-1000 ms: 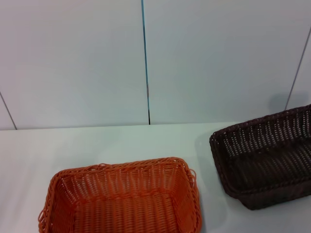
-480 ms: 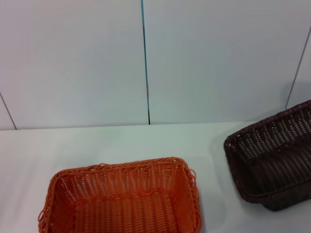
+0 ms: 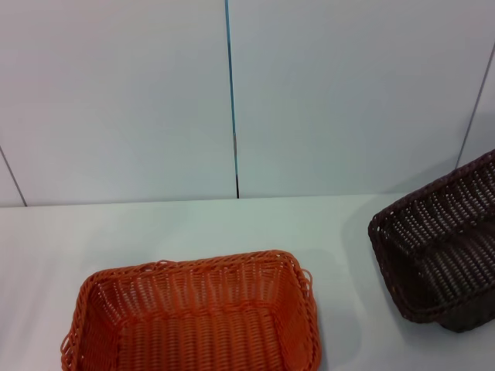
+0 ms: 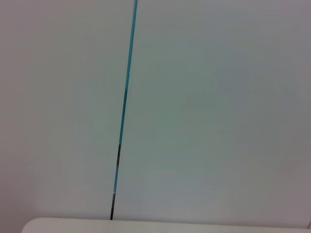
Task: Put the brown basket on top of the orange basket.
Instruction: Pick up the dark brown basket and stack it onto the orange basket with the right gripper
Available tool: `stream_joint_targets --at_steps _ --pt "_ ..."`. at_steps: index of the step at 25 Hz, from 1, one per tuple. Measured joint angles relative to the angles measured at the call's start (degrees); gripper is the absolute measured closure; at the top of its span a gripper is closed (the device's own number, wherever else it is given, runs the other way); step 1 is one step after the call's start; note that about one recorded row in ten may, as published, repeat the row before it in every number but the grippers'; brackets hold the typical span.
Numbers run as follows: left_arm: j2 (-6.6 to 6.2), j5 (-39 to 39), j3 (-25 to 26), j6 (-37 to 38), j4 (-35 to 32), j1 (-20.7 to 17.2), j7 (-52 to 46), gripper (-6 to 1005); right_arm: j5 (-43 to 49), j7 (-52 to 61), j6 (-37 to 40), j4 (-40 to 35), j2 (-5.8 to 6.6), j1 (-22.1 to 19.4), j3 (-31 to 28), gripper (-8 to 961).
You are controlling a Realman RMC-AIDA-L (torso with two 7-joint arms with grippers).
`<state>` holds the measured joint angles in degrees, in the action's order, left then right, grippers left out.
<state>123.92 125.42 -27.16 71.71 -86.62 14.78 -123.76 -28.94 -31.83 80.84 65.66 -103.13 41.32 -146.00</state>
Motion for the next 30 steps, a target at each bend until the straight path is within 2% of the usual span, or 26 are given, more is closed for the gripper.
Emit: stream_joint_targets --at_steps 11,23,28,30 --pt "0.0 0.0 0.6 0.4 0.0 -0.2 0.2 282 -1.3 0.5 6.6 7.0 0.48 0.1 -4.1 766" --pt "-0.31 0.1 3.1 0.4 0.7 -0.4 0.2 283 -9.4 6.0 12.3 12.6 1.59 0.3 -5.3 765" --pt "-0.58 0.1 4.3 1.0 2.0 -0.4 0.9 305 -14.2 7.5 12.8 13.1 1.56 0.3 -5.4 765" --pt "-0.7 0.1 5.0 1.5 2.2 -0.3 1.5 328 -16.8 8.1 13.0 12.9 1.2 0.4 -5.3 765"
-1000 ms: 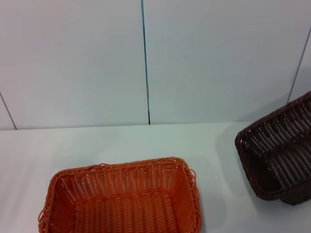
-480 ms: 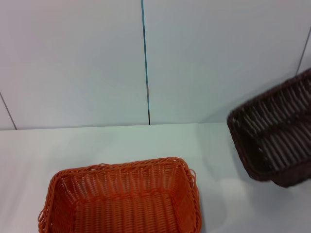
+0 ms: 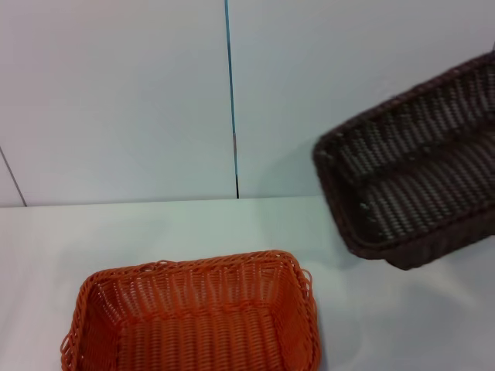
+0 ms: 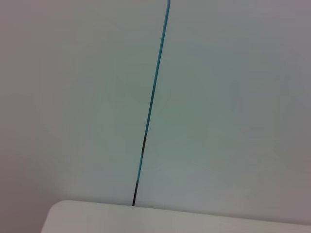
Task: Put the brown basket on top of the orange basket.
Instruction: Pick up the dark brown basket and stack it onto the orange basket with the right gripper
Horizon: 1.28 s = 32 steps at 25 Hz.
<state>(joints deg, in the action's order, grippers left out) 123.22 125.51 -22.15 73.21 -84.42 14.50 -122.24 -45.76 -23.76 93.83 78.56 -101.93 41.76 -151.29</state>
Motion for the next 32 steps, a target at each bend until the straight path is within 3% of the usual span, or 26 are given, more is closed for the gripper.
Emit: stream_joint_targets --at_steps 6,13,21,24,32 --pt "-0.15 -0.4 3.7 1.0 0.1 0.4 0.4 337 -2.9 2.4 0.0 -0.7 -0.93 0.4 2.8 765" --pt "-0.05 -4.0 6.6 0.7 0.0 -0.1 0.7 338 -6.0 5.4 -0.2 -0.7 -3.86 0.5 4.7 765" --pt "-1.07 -3.9 8.3 0.6 1.4 0.2 2.6 338 -8.1 9.8 -1.1 -0.2 -7.61 1.1 10.6 766" --pt "-2.12 -3.8 9.3 0.5 5.1 0.5 3.4 339 -8.1 10.2 -4.1 -0.6 -9.01 1.1 14.4 766" --pt "-2.74 -3.7 9.4 0.8 7.3 0.7 4.5 337 -7.7 9.7 -7.5 -0.8 -11.09 -0.2 19.0 765"
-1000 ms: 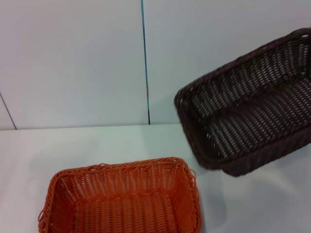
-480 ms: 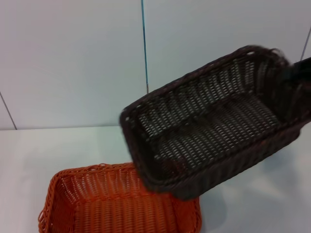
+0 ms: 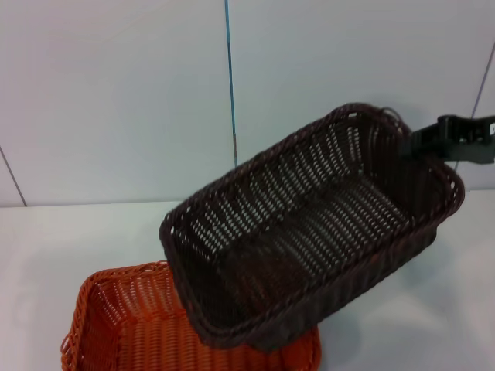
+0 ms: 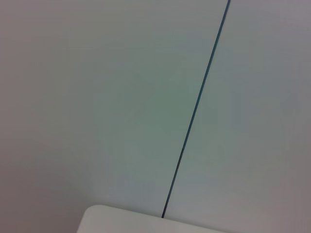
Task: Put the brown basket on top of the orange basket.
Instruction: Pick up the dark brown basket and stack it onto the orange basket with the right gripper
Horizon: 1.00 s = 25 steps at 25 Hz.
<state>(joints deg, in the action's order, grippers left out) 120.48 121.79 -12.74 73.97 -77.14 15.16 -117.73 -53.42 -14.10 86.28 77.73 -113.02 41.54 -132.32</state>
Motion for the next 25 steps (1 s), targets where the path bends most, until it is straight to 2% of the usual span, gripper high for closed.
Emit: stream_joint_targets --at_steps 7,15,25 --pt "-0.13 0.0 0.0 0.1 -0.2 0.0 0.0 339 -1.0 -0.8 -0.4 0.1 -3.15 -2.7 0.1 765" --pt "-0.12 0.0 0.0 0.2 -0.2 0.2 0.0 338 -6.1 -1.8 -5.0 0.2 -5.43 -7.0 0.3 765" --pt "-0.08 0.0 0.0 0.0 0.0 0.3 0.0 339 -14.0 -2.9 -11.0 -2.6 -6.03 -11.8 6.1 765"
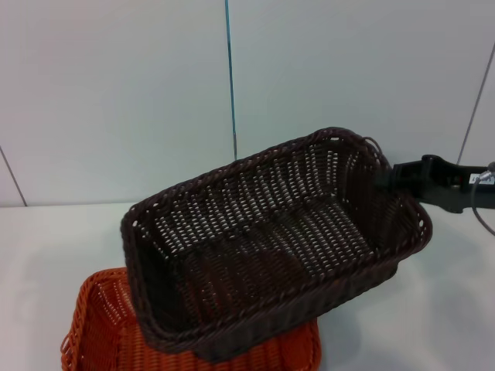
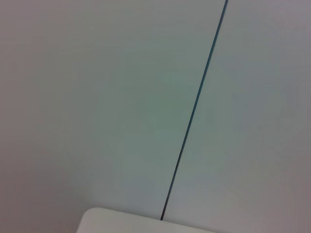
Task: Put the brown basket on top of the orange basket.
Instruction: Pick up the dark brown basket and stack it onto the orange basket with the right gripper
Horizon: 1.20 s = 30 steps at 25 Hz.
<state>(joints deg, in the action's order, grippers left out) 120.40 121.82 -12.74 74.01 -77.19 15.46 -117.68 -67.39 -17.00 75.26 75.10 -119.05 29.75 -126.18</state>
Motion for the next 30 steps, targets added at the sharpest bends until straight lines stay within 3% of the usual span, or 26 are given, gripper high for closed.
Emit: stream_joint_targets --at_steps 9,18,30 --pt "0.0 0.0 0.1 -0.1 -0.1 0.1 0.0 339 -8.7 -1.6 3.0 -6.0 0.47 0.3 -2.7 765" --pt "0.0 0.0 0.2 -0.3 0.0 0.0 0.0 338 -11.2 -1.9 2.2 -9.8 -0.04 -0.8 -2.9 765" --pt "0.0 0.0 0.3 -0.3 0.0 -0.3 0.1 339 -17.1 -8.5 -5.8 -18.1 -0.39 -2.1 6.9 765"
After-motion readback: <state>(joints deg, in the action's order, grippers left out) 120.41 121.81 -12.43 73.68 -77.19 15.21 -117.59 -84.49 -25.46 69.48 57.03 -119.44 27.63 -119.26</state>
